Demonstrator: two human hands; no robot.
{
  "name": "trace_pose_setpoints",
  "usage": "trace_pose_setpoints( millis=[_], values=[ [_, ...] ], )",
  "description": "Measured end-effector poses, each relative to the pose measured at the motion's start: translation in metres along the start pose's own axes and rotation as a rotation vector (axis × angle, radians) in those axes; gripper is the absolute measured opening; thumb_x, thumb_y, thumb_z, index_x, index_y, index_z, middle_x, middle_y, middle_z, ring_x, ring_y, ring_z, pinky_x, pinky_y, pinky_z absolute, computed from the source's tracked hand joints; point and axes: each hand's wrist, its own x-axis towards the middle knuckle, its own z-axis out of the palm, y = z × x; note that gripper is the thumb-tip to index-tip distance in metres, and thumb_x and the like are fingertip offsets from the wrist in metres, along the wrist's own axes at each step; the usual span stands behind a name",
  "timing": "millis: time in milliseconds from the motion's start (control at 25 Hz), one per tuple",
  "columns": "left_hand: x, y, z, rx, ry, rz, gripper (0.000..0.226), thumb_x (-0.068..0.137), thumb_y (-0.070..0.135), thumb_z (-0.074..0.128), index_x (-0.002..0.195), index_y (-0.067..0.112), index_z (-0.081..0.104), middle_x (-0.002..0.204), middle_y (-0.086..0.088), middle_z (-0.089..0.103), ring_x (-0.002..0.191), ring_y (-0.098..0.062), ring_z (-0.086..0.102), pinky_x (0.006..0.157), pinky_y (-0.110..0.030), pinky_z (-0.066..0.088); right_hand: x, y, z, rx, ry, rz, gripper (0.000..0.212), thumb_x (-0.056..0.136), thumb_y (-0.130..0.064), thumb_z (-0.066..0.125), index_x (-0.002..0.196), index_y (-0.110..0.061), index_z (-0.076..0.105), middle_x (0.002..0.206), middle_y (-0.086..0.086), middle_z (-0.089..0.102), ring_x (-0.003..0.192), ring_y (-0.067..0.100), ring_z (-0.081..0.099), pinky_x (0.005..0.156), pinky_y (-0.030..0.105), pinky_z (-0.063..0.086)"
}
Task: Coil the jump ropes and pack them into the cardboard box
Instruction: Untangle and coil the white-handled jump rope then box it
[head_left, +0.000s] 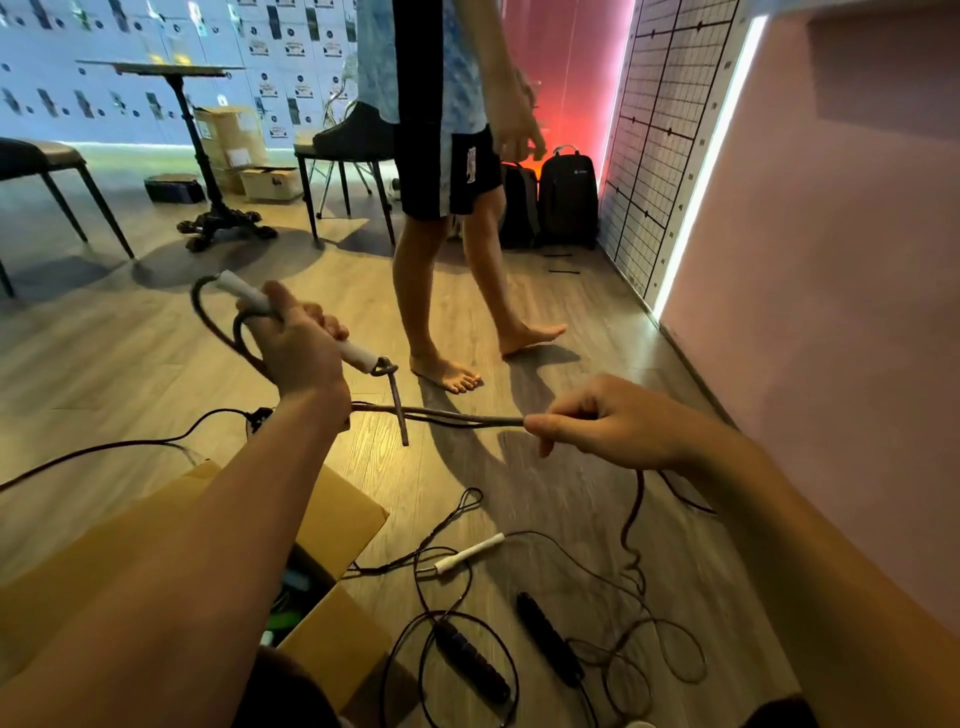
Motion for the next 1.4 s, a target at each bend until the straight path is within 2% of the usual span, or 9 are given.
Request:
trace_pose_setpoints(
  millis=[240, 440, 560, 760, 920, 1080, 1240, 1320, 1400],
  values=[
    [-0.02, -0.027, 0.003, 0.748, -0.576, 0.042, 0.02, 0.105, 0.035, 0.041, 0.09, 0.022, 0.044, 0.067, 0.005, 0.044, 0.052, -0.008, 0.042, 0.052, -0.03, 0.034, -0.005, -0.012, 0.0, 0.03, 0.448, -0.162, 0.02, 0.091, -0.035, 0.066, 0.096, -0.018, 0.076, 0.062, -0.007, 0.062, 0.055, 0.006, 0.054, 0.051, 0.014, 0.04],
    [-0.035, -0.022, 0.015, 0.939, -0.539, 0.318, 0.018, 0.105, 0.034, 0.039, 0.1, 0.018, 0.043, 0.067, 0.002, 0.053, 0.056, -0.016, 0.053, 0.055, -0.04, 0.043, -0.005, -0.018, 0.002, -0.039, 0.673, -0.222, 0.02, 0.095, -0.027, 0.065, 0.102, -0.012, 0.076, 0.067, -0.017, 0.06, 0.06, 0.003, 0.057, 0.054, 0.011, 0.038],
    [-0.048, -0.013, 0.026, 1.026, -0.683, 0.331, 0.032, 0.105, 0.039, 0.038, 0.087, 0.014, 0.048, 0.061, 0.004, 0.051, 0.051, -0.011, 0.049, 0.054, -0.036, 0.038, 0.001, -0.015, 0.003, -0.032, 0.84, -0.202, 0.03, 0.095, -0.039, 0.06, 0.103, -0.014, 0.074, 0.076, -0.007, 0.068, 0.066, 0.008, 0.062, 0.057, 0.026, 0.049],
    [-0.077, -0.011, 0.036, 0.92, -1.181, -0.282, 0.061, 0.082, 0.074, 0.03, 0.076, 0.017, 0.053, 0.058, 0.006, 0.047, 0.046, -0.007, 0.041, 0.044, -0.024, 0.035, 0.005, -0.003, -0.004, -0.042, 1.041, -0.132, 0.023, 0.095, -0.037, 0.062, 0.102, -0.017, 0.071, 0.074, -0.022, 0.058, 0.067, -0.002, 0.059, 0.059, 0.014, 0.045],
    [-0.081, -0.009, 0.04, 1.012, -1.331, -0.328, 0.062, 0.087, 0.072, 0.033, 0.075, 0.013, 0.049, 0.066, -0.004, 0.048, 0.056, -0.016, 0.043, 0.052, -0.027, 0.041, 0.005, 0.012, -0.007, -0.078, 1.079, -0.09, 0.032, 0.094, -0.045, 0.06, 0.1, -0.016, 0.072, 0.073, -0.017, 0.057, 0.065, 0.003, 0.056, 0.059, 0.024, 0.047],
    [-0.088, -0.006, 0.04, 1.042, -1.387, -0.384, 0.056, 0.099, 0.058, 0.036, 0.077, 0.009, 0.055, 0.072, -0.005, 0.055, 0.049, -0.01, 0.048, 0.049, -0.025, 0.044, 0.006, 0.014, -0.008, -0.074, 1.101, -0.1, 0.034, 0.094, -0.046, 0.06, 0.099, -0.014, 0.072, 0.072, -0.016, 0.057, 0.065, 0.002, 0.056, 0.059, 0.025, 0.047],
    [-0.092, -0.002, 0.039, 0.714, -1.432, -0.656, 0.046, 0.101, 0.052, 0.037, 0.07, 0.018, 0.045, 0.053, 0.0, 0.04, 0.041, -0.011, 0.036, 0.039, -0.023, 0.032, 0.008, 0.021, -0.009, -0.066, 1.112, -0.049, 0.037, 0.095, -0.05, 0.057, 0.094, -0.016, 0.071, 0.069, -0.017, 0.056, 0.061, 0.003, 0.053, 0.055, 0.026, 0.044],
    [-0.09, 0.002, 0.04, 0.329, -1.398, -0.923, 0.044, 0.102, 0.051, 0.033, 0.073, 0.019, 0.041, 0.049, 0.006, 0.031, 0.038, -0.007, 0.024, 0.034, -0.019, 0.025, 0.011, 0.022, -0.005, -0.028, 1.067, 0.033, 0.046, 0.094, -0.056, 0.053, 0.085, -0.014, 0.069, 0.064, -0.01, 0.056, 0.055, 0.005, 0.05, 0.052, 0.03, 0.043],
    [-0.089, 0.007, 0.043, -0.129, -1.324, -1.11, 0.045, 0.104, 0.049, 0.027, 0.075, 0.018, 0.041, 0.05, 0.007, 0.027, 0.038, -0.007, 0.021, 0.033, -0.019, 0.022, 0.014, 0.016, 0.002, 0.06, 0.925, 0.119, 0.049, 0.096, -0.055, 0.048, 0.08, -0.012, 0.067, 0.061, -0.007, 0.054, 0.051, 0.001, 0.05, 0.048, 0.02, 0.038]
  ],
)
